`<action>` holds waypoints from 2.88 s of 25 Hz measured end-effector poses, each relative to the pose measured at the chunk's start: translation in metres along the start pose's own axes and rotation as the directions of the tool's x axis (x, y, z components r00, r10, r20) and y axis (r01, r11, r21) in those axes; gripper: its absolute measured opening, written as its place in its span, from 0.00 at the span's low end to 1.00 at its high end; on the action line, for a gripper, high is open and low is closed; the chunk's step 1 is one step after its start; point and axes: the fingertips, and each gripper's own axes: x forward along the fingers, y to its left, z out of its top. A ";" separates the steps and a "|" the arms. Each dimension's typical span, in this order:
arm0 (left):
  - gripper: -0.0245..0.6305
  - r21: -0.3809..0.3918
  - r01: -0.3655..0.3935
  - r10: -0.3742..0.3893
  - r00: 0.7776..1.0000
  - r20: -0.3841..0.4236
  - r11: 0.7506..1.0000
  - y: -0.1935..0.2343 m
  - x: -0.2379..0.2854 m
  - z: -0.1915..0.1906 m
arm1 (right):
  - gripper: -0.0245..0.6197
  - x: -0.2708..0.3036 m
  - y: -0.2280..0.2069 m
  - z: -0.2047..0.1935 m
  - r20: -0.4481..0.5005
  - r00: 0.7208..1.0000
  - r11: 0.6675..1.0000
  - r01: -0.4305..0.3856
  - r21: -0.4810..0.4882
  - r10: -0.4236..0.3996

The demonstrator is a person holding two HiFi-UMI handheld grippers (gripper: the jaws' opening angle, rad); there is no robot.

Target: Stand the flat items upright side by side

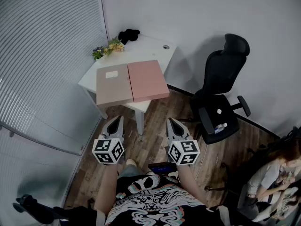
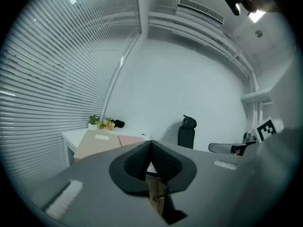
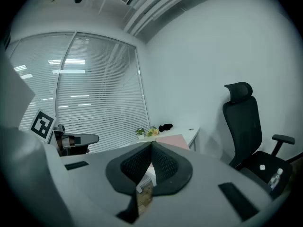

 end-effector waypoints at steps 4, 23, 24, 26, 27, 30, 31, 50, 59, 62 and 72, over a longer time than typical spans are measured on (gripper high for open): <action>0.04 -0.031 -0.002 0.002 1.000 -0.005 1.000 0.000 -0.001 -0.006 | 0.04 -0.002 -0.002 -0.007 -0.009 1.000 0.999 0.000 0.040 0.001; 0.05 -0.064 0.026 -0.027 0.999 -0.019 0.998 -0.016 -0.007 -0.022 | 0.09 -0.024 -0.036 -0.020 -0.010 0.999 0.967 0.048 0.252 -0.047; 0.09 -0.071 0.036 -0.038 0.999 -0.029 0.997 -0.016 -0.005 -0.025 | 0.13 -0.022 -0.036 -0.022 -0.011 0.999 0.960 0.033 0.279 -0.031; 0.27 -0.078 0.052 -0.057 0.997 -0.053 0.996 -0.015 0.001 -0.031 | 0.22 -0.016 -0.036 -0.026 -0.009 1.000 0.944 0.000 0.330 0.003; 0.28 -0.070 0.056 -0.060 0.996 -0.065 0.996 -0.015 0.006 -0.032 | 0.23 -0.013 -0.037 -0.027 -0.007 1.000 0.937 -0.012 0.349 0.015; 0.32 -0.008 0.056 -0.057 0.992 -0.110 0.998 -0.012 0.021 -0.037 | 0.30 0.003 -0.042 -0.031 -0.012 0.999 0.907 -0.034 0.419 0.043; 0.32 0.017 0.057 -0.054 0.990 -0.128 0.998 -0.011 0.028 -0.039 | 0.31 0.009 -0.045 -0.033 -0.014 0.999 0.893 -0.039 0.448 0.050; 0.36 0.296 0.226 -0.090 0.906 -0.413 0.928 0.033 0.191 -0.087 | 0.37 0.156 -0.136 -0.090 -0.129 0.991 0.688 0.075 0.722 0.027; 0.36 0.412 0.354 -0.089 0.838 -0.539 0.840 0.046 0.242 -0.114 | 0.45 0.207 -0.166 -0.113 -0.156 0.988 0.587 0.119 0.801 0.012; 0.36 0.425 0.399 -0.095 0.810 -0.579 0.813 0.047 0.251 -0.123 | 0.48 0.220 -0.173 -0.122 -0.143 0.990 0.513 0.112 0.851 0.020; 0.33 0.460 0.516 -0.101 0.737 -0.669 0.722 0.044 0.260 -0.148 | 0.64 0.252 -0.187 -0.146 -0.079 0.997 0.368 0.068 0.927 0.016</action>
